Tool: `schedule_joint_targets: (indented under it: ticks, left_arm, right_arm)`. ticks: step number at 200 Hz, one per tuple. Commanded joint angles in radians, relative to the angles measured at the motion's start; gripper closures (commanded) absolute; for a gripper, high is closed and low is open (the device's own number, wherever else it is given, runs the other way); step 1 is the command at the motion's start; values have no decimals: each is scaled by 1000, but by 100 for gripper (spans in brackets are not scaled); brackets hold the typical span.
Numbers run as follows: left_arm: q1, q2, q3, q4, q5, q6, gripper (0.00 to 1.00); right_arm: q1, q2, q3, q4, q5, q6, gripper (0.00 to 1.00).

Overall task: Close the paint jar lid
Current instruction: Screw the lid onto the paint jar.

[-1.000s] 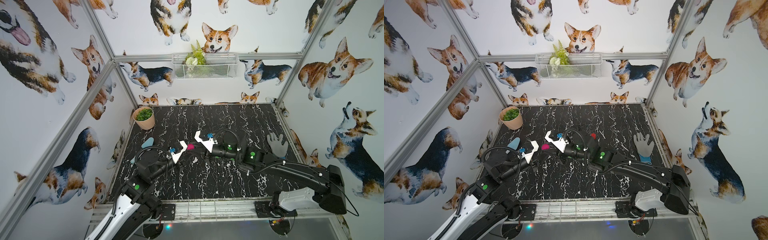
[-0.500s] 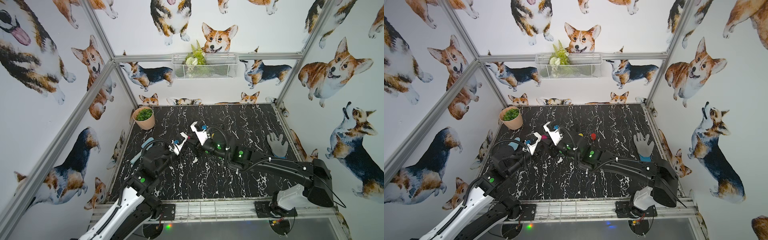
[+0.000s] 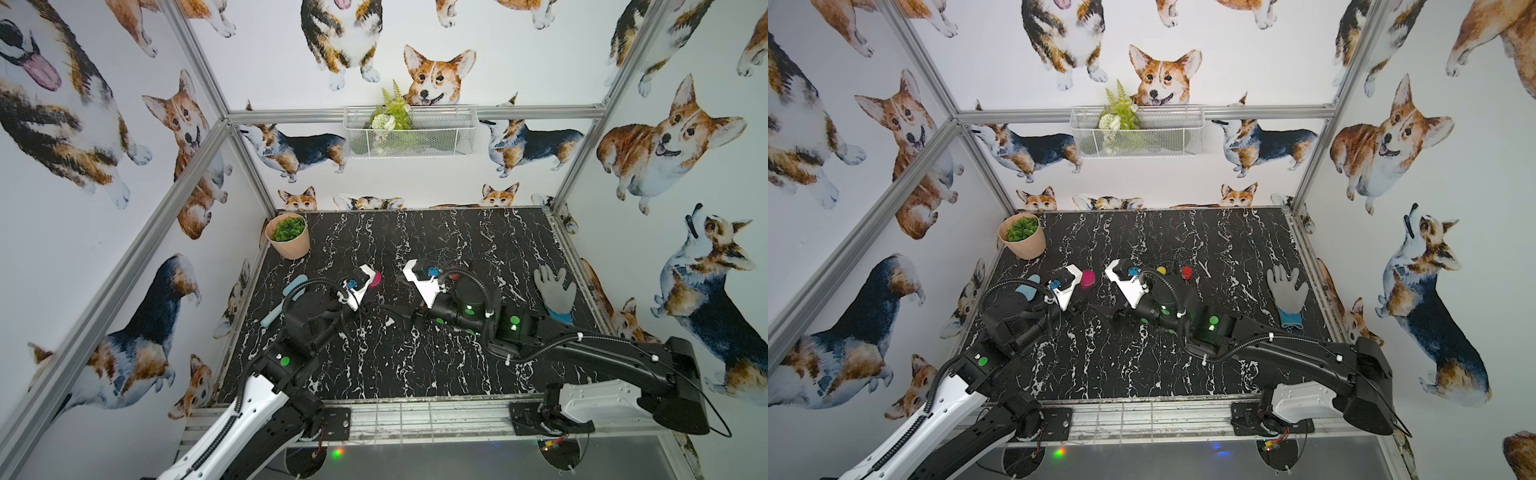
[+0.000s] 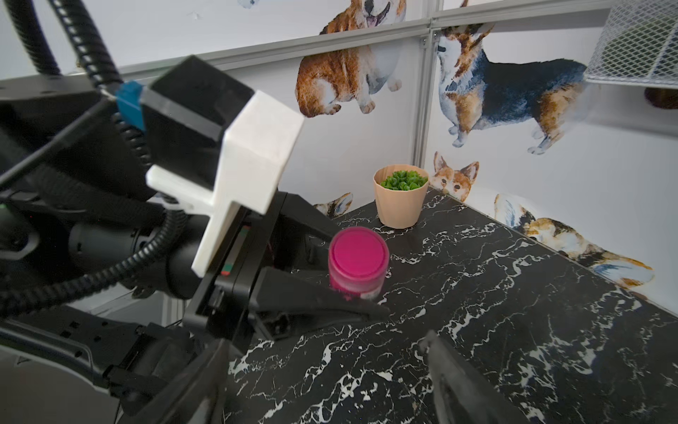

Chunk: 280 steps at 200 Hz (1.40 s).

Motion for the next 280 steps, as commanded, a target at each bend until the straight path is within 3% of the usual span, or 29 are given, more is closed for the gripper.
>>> schedule_joint_targets:
  ticks: [1,15,30,43,74,129,148,280]
  left_arm:
    - [-1,-13,9,-14,72,6,79]
    - [-1,-23,3,-20,187,7,79]
    - [-1,-35,-12,-4,387,4,78]
    - [-1,-41,-29,38,516,-33,78]
    - [-1,-5,-26,48,641,-70,78]
    - [-1,4,-27,50,670,-78,78]
    - [-1,5,-27,50,673,-80,78]
    - [-1,-5,-24,50,667,-81,78]
  right_arm:
    - [-36,-68,-18,-48,-95,-109,15]
    - [-91,-80,0,-85,-219,-118,19]
    - [-140,-80,14,-106,-387,-158,22]
    - [-145,-80,21,-121,-459,-221,23]
    - [-161,-43,75,-192,-580,-303,29]
    - [-168,-10,78,-167,-669,-322,36]
    - [-175,-5,74,-157,-690,-322,44]
    - [-195,44,103,-151,-745,-293,50]
